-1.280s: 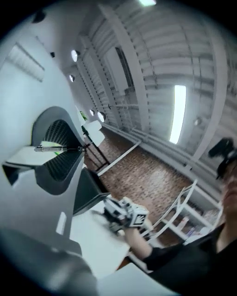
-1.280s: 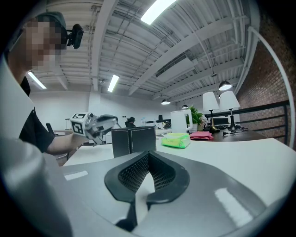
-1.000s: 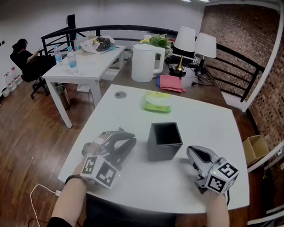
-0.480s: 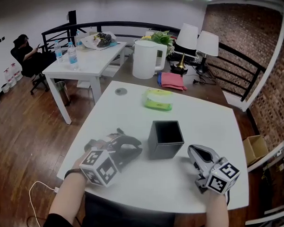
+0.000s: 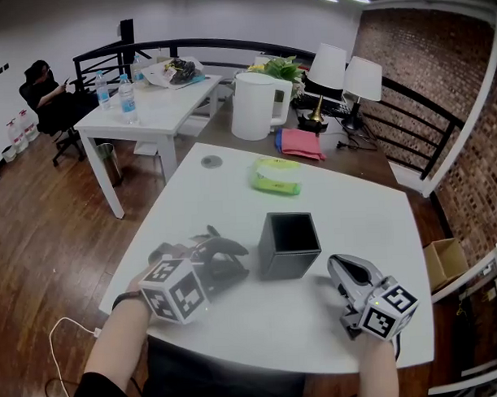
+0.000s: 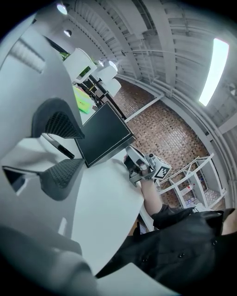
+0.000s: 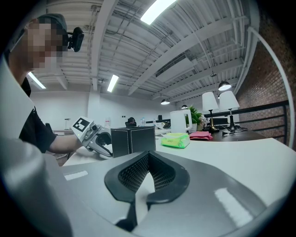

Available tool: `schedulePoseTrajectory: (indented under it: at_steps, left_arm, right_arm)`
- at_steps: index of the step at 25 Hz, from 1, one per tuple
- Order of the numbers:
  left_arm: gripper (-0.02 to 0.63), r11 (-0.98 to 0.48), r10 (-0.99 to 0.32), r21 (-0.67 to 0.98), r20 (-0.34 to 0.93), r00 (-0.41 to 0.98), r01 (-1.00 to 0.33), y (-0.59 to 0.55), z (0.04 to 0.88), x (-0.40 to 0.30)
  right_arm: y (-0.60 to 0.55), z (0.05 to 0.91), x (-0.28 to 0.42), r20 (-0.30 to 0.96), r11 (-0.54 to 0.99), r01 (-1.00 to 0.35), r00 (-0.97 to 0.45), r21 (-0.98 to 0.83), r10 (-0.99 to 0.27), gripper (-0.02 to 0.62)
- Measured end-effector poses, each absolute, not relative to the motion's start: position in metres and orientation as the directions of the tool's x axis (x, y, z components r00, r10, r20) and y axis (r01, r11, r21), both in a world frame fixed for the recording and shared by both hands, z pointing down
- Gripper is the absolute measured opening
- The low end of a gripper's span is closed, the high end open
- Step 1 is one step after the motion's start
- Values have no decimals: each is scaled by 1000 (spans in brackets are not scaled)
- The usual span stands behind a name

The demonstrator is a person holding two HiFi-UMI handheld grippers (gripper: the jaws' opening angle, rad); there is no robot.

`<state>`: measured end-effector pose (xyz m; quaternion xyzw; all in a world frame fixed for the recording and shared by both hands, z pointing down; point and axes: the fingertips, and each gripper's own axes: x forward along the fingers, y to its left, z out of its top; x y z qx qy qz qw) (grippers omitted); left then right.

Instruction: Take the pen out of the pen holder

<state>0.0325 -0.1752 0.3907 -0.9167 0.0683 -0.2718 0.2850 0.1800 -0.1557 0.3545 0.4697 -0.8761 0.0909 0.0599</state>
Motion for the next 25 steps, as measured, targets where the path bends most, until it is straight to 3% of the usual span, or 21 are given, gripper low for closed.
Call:
schedulePoseTrajectory:
  at_steps: [8, 15, 20, 25]
  left_arm:
    - [219, -893, -212, -450, 451, 867, 16, -178, 387, 31]
    - [221, -930, -274, -318, 259, 926, -186, -194, 355, 16]
    - [148, -867, -494, -197, 205, 845, -458, -227, 348, -15]
    - [76, -777, -612, 53, 171, 772, -628, -251, 354, -44]
  right_arm:
    - [-155, 354, 179, 196, 542, -834, -551, -100, -811, 14]
    - [-154, 353, 179, 193, 544, -833, -553, -100, -811, 14]
    - [-155, 354, 180, 195, 542, -834, -551, -101, -812, 14]
    - [-154, 352, 180, 192, 544, -832, -554, -104, -810, 14]
